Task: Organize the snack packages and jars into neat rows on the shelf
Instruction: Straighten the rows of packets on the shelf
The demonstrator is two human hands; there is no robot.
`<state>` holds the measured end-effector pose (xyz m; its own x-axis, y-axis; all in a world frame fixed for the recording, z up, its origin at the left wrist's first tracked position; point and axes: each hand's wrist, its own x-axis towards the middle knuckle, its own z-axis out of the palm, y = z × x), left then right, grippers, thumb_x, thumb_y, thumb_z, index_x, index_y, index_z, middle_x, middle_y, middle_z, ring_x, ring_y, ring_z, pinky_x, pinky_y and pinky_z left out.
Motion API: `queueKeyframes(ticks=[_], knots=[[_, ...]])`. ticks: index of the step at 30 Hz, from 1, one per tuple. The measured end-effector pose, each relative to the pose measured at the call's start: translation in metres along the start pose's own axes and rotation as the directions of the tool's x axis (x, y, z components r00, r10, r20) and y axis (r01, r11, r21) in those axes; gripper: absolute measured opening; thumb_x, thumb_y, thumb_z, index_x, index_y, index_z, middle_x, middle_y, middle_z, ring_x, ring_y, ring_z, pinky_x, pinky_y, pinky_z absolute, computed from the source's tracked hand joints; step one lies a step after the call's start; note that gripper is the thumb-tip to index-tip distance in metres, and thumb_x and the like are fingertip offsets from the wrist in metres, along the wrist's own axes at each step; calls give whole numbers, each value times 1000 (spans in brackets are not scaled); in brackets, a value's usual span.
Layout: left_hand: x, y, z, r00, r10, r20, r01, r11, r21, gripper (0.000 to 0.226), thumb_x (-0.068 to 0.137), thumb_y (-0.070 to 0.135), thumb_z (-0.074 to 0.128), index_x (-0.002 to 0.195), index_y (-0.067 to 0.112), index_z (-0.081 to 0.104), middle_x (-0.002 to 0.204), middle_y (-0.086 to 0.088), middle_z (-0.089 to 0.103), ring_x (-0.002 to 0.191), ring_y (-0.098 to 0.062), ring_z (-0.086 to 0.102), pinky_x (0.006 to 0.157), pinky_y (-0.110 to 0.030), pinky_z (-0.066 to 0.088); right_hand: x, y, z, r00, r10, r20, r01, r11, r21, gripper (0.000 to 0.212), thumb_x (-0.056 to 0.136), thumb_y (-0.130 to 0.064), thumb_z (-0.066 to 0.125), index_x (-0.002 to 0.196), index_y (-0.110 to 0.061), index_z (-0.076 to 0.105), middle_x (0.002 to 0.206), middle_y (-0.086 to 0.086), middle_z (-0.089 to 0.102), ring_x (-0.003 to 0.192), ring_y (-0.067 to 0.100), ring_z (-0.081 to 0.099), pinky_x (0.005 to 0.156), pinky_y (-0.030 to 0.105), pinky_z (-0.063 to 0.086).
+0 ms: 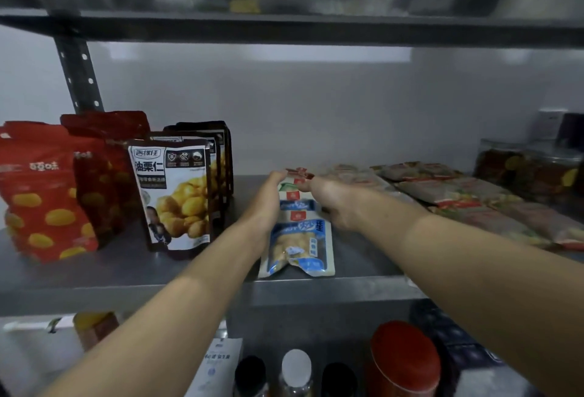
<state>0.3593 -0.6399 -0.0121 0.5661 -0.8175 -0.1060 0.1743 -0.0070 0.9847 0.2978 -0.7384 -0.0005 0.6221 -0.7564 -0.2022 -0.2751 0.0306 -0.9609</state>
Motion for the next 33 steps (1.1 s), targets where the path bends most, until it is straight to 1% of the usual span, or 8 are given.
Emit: queueKeyframes(ticks=[2, 5, 11, 15, 18, 22, 26, 33], knots=[[0, -1, 1, 1000, 19, -22, -19, 1000, 5, 41, 91, 47, 43, 83, 15, 68, 85, -11, 73, 67, -24, 67, 64, -29, 54, 2, 0, 0, 1000, 0, -8, 0, 1000, -5, 27, 94, -16, 50, 116, -4, 62, 113, 19, 71, 101, 36, 69, 90, 51, 55], [-1, 1, 0, 998, 19, -53, -19, 1000, 2, 42, 88, 50, 46, 94, 15, 68, 95, -13, 73, 75, -27, 68, 75, -35, 54, 7, 1, 0, 1000, 7, -4, -7, 1000, 2, 29, 94, -18, 51, 116, -4, 62, 112, 18, 71, 96, 34, 71, 89, 49, 56], [3, -4, 6, 997, 45, -66, -39, 996, 84, 45, 93, 50, 42, 100, 13, 67, 89, -10, 75, 73, -22, 70, 71, -32, 55, 14, 2, -5, 1000, -4, 15, 4, 1000, 24, 20, 94, -15, 50, 109, -6, 62, 114, 19, 70, 85, 32, 67, 89, 48, 56], [12, -4, 7, 995, 81, -53, -73, 987, 140, 45, 93, 51, 39, 92, 16, 68, 84, -8, 75, 72, -21, 70, 70, -30, 53, 19, 3, -10, 1000, -1, 21, 1, 1000, -11, 21, 95, -17, 50, 108, -7, 62, 109, 18, 72, 84, 31, 68, 87, 45, 57], [17, 3, 1, 991, 113, -77, -101, 985, 143, 47, 96, 52, 36, 84, 15, 63, 70, -4, 73, 62, -16, 68, 64, -29, 48, 24, -3, -13, 999, -30, 14, 31, 998, -62, 25, 96, -20, 49, 111, -7, 64, 109, 15, 72, 83, 29, 67, 83, 42, 57], [16, 10, 0, 996, 50, -68, -48, 998, 33, 47, 97, 54, 34, 76, 15, 50, 44, 1, 63, 38, -10, 62, 52, -28, 46, 29, -10, -18, 1000, -17, 25, 18, 998, -61, 19, 100, -20, 45, 102, -10, 61, 99, 12, 71, 79, 25, 66, 73, 35, 57], [20, 6, 4, 995, 76, -68, -70, 993, 91, 49, 98, 54, 30, 69, 17, 43, 33, 5, 55, 35, -7, 60, 51, -27, 49, 39, -8, -11, 999, -7, 44, 9, 998, -58, 30, 100, -24, 45, 116, -6, 63, 100, 13, 71, 83, 28, 67, 76, 38, 57], [27, 4, 1, 997, 19, -81, -9, 993, 115, 62, 95, 62, 27, 80, 14, 63, 61, -4, 71, 48, -14, 67, 52, -24, 48, 44, -11, -15, 995, -40, 86, 47, 996, -78, 23, 100, -20, 44, 87, -13, 61, 83, 9, 67, 71, 25, 64, 67, 33, 55]])
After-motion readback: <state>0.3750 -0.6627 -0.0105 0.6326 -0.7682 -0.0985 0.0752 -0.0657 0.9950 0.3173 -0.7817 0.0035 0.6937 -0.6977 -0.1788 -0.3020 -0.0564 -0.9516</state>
